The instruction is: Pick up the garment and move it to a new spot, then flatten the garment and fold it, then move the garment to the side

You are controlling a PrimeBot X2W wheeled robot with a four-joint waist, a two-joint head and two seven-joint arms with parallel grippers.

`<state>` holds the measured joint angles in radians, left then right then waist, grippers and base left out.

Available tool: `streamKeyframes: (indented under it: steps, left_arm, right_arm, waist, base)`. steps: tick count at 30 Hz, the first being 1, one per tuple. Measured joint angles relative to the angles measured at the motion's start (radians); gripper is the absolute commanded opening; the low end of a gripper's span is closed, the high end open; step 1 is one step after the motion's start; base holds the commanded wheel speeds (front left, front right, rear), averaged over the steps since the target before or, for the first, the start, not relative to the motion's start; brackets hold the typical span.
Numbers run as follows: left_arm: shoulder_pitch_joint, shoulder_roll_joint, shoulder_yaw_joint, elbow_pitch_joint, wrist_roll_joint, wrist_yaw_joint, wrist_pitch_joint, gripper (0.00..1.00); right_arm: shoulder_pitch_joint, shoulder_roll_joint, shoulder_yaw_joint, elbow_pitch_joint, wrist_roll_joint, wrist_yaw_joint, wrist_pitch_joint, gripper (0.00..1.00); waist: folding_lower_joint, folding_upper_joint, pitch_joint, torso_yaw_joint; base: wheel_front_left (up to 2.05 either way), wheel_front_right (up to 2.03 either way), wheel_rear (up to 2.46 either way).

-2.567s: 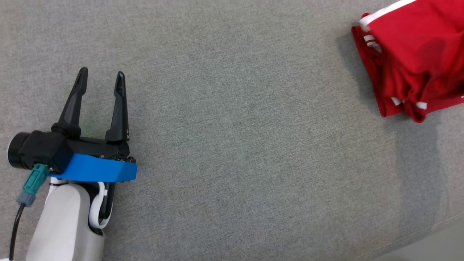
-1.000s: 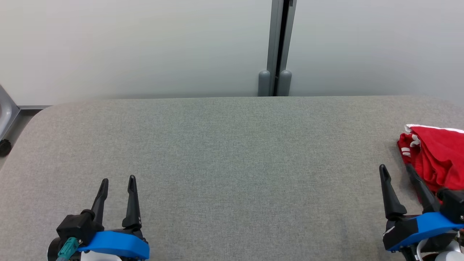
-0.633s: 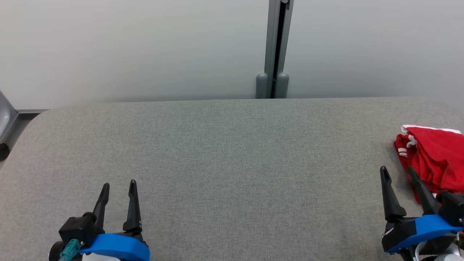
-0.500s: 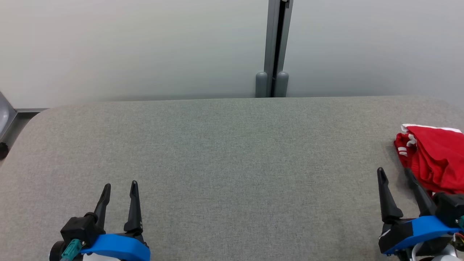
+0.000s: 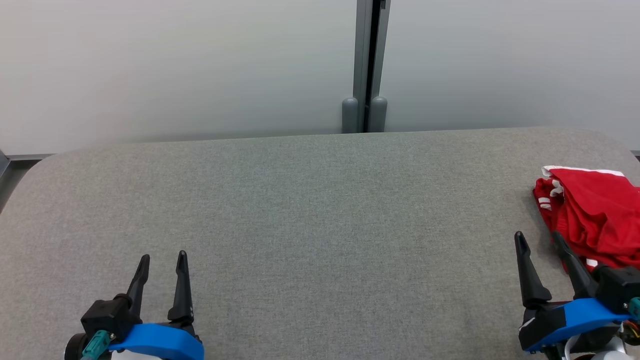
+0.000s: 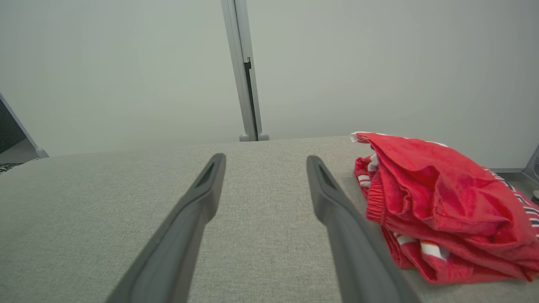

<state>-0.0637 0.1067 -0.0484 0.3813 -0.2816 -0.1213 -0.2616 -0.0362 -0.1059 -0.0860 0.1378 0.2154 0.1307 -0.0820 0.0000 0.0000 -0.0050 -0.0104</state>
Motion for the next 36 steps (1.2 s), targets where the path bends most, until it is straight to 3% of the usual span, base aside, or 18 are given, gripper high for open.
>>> streamKeyframes:
  steps: [12, 13, 18, 36]
  left_arm:
    - [-0.001, 0.004, 0.003, 0.007, 0.000, -0.003, 0.000, 1.00]
    - [0.001, 0.004, 0.003, 0.011, 0.000, -0.002, 0.001, 0.00]
    - [0.037, -0.013, 0.002, 0.049, -0.008, -0.002, 0.010, 0.00]
    - [0.036, -0.021, 0.037, 0.014, -0.310, -0.002, 0.095, 0.00]
  right_arm:
    - [0.004, 0.002, -0.001, 0.007, 0.007, 0.000, -0.003, 1.00]
    - [0.004, 0.003, -0.001, 0.012, 0.007, 0.000, -0.003, 0.00]
    - [0.016, 0.013, 0.000, 0.057, 0.014, 0.000, 0.005, 0.00]
    - [0.015, 0.023, -0.005, 0.071, 0.329, 0.000, 0.048, 0.00]
  waist:
    - [0.0000, 0.0000, -0.003, 0.002]
    - [0.0000, 0.0000, -0.003, 0.002]
    - [0.0001, 0.0000, -0.003, 0.002]
    - [0.0002, 0.0000, -0.002, 0.003]
  base:
    - [0.00, 0.00, 0.00]
    - [0.00, 0.00, 0.00]
    - [0.00, 0.00, 0.00]
    - [0.00, 0.00, 0.00]
